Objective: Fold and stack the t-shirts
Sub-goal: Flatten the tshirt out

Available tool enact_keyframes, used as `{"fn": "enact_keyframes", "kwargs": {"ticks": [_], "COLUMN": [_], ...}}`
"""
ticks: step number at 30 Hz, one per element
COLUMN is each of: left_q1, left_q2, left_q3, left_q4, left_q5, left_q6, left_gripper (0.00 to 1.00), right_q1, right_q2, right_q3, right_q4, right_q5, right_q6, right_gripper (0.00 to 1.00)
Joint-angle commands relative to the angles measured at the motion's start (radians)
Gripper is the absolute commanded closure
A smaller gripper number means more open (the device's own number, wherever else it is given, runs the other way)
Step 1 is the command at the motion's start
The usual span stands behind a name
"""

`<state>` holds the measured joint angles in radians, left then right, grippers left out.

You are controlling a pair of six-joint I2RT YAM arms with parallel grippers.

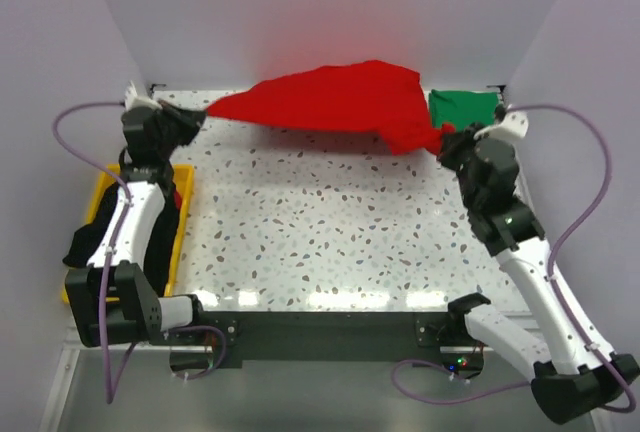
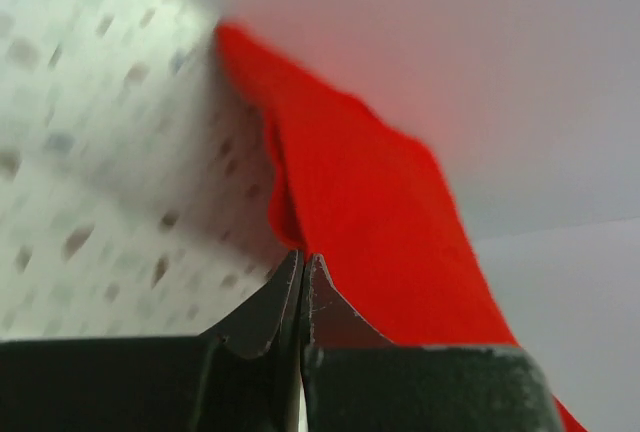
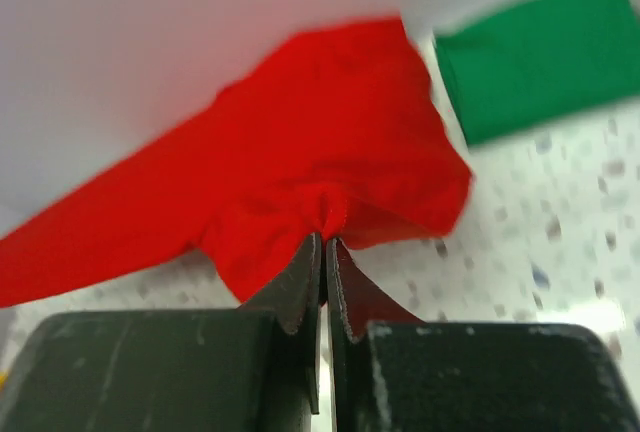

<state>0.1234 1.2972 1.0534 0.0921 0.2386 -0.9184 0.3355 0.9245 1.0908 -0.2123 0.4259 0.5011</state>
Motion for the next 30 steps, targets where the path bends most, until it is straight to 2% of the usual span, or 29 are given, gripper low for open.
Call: {"fn": "enact_keyframes", "kwargs": {"ticks": [1,4,6,10,12,18,21,25,30], "left_q1": [-0.031,-0.059,-0.070,-0.070,-0.070,-0.071,-0.070,-0.073,-0.111], "left_q2": [-0.096,-0.159,-0.196,-0.260,-0.294,-0.386,-0.412,-0.349,-0.217], "left_q3": [-0.234,-0.426,-0.542,-0.668,-0.696,-0.711,-0.713,-0.681,-0.570], "left_q4": [-0.017,-0.032,-0.054,-0.091,-0.179,-0.317,-0.321,-0.266,-0.269], "left_q5": [-0.019,-0.053,-0.074,-0.152,-0.185,-0.284,-0.295,-0.243,-0.249], "left_q6": [-0.010,0.003,-0.002,0.009,0.019,0.004,0.010,0.027,0.064], "left_gripper": [1.00,1.00,1.00,1.00,1.00,1.00,1.00,1.00,1.00], "right_q1": [-0.004,-0.003,-0.004,-0.003,-0.004,-0.003,-0.003,-0.004,-0.001], "right_q2": [-0.131,-0.268,-0.349,-0.463,-0.496,-0.567,-0.593,-0.560,-0.320], "right_q3": [-0.261,-0.461,-0.537,-0.679,-0.700,-0.684,-0.664,-0.641,-0.614], "right_q4": [-0.160,-0.243,-0.306,-0.392,-0.439,-0.593,-0.627,-0.534,-0.356], "right_q5": [-0.030,-0.084,-0.111,-0.208,-0.243,-0.295,-0.292,-0.303,-0.426], "right_q6": [0.188,0.284,0.345,0.410,0.439,0.453,0.441,0.392,0.307], "right_gripper": [1.00,1.00,1.00,1.00,1.00,1.00,1.00,1.00,0.98]}}
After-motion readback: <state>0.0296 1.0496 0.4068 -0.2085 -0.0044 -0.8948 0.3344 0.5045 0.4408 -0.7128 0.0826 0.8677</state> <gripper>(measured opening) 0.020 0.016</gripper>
